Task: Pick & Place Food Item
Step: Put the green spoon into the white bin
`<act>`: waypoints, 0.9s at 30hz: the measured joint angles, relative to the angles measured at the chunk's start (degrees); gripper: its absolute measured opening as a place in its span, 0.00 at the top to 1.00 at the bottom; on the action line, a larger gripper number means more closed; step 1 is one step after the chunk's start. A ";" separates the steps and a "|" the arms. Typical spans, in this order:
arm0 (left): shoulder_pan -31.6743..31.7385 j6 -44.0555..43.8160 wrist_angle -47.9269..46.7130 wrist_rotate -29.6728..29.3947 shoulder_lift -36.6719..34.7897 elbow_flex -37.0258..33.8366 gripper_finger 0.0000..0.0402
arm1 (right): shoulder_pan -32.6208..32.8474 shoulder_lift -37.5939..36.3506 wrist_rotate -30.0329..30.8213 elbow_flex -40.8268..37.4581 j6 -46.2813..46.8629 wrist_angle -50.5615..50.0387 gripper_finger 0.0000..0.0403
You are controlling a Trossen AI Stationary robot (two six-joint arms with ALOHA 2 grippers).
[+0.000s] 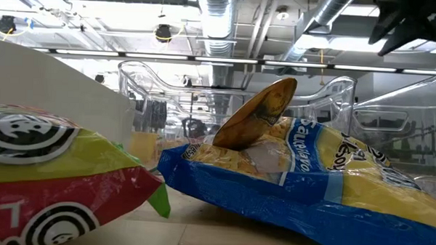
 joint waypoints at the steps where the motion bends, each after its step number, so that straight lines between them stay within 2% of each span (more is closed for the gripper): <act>1: 0.00 0.00 0.00 0.00 0.00 0.00 0.26 | -1.56 0.89 -0.93 1.08 -2.28 -1.77 0.58; 5: 0.00 -0.07 0.00 0.00 0.02 0.00 0.26 | -7.33 4.98 -2.96 4.35 -10.67 -6.45 0.58; 10: 0.00 -0.11 0.00 0.00 0.02 0.00 0.26 | -13.71 10.62 -5.99 4.74 -22.78 -9.10 0.58; 14: 0.00 -0.13 0.00 0.00 0.00 0.00 0.26 | -17.28 16.09 -6.05 4.74 -31.90 -8.22 0.58; 17: 0.00 -0.13 0.00 0.00 0.03 0.00 0.26 | -20.53 20.20 -6.38 4.74 -35.02 -7.94 0.58; 21: 0.00 -0.13 -0.19 0.00 0.24 0.00 0.26 | -26.05 26.17 -11.64 4.74 -36.65 -7.86 0.58; 27: 0.00 -0.16 -0.31 -0.02 1.14 -0.04 0.26 | -31.83 33.38 -14.84 4.74 -48.58 -2.74 0.58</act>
